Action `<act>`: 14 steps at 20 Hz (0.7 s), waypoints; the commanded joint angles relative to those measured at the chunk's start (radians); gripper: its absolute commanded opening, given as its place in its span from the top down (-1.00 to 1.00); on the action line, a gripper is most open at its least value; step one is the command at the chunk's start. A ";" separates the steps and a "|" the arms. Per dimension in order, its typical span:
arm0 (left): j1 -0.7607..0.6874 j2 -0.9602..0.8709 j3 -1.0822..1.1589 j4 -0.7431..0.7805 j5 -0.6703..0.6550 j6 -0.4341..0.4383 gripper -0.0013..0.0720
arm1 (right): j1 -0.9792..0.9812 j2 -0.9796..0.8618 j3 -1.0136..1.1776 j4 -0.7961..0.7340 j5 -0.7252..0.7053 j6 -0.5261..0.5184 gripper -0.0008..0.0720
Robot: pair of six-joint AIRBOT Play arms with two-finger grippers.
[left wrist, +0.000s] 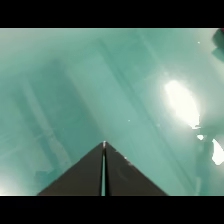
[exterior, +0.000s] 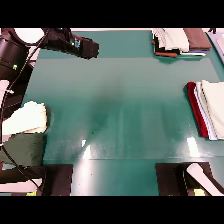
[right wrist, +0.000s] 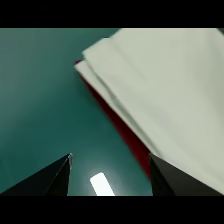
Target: Fold the shirts.
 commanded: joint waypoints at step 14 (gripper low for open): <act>0.000 0.000 0.000 -0.021 0.164 -0.001 0.89 | 0.996 -0.109 0.005 0.023 -0.090 0.005 0.93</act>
